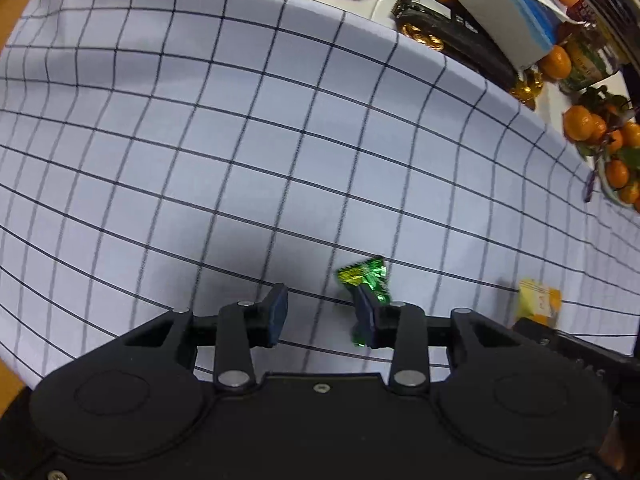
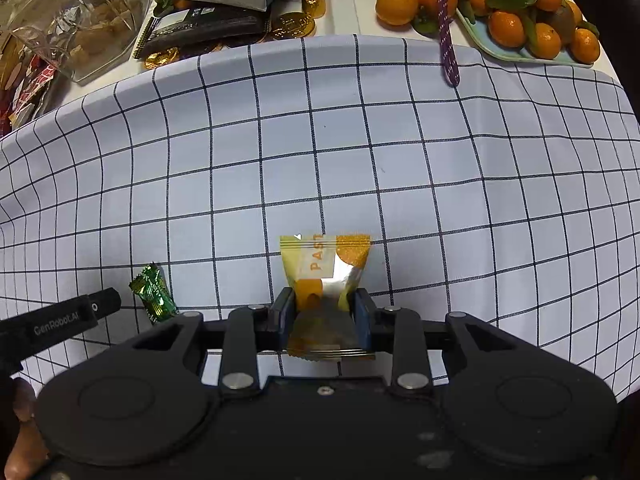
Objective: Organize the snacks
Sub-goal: 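Grasp the small green candy with the left tool, then carry the small green candy and PAST packet over the gold tray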
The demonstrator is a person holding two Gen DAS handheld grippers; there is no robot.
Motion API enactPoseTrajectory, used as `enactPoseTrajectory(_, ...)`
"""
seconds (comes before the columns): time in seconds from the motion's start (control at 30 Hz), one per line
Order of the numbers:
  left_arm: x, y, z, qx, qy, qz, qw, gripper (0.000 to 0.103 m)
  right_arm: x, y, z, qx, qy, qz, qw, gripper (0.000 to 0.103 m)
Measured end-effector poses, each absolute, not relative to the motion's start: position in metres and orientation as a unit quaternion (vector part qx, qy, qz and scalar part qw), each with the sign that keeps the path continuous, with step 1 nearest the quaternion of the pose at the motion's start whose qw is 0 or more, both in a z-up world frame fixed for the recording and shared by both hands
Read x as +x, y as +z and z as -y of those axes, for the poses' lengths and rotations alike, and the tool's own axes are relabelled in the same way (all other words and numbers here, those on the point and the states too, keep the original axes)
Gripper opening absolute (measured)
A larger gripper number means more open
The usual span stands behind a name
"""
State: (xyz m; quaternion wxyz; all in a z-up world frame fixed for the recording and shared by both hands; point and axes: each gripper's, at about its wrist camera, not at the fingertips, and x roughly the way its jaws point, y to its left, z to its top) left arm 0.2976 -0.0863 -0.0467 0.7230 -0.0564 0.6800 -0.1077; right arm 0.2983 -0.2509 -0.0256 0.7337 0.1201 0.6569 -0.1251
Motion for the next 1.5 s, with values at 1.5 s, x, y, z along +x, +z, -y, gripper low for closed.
enactPoseTrajectory(1.5,0.278,-0.055,0.139,0.091,-0.106,-0.655,0.743,0.023,0.305,-0.033,0.259,0.174,-0.111,-0.680,0.703,0.032)
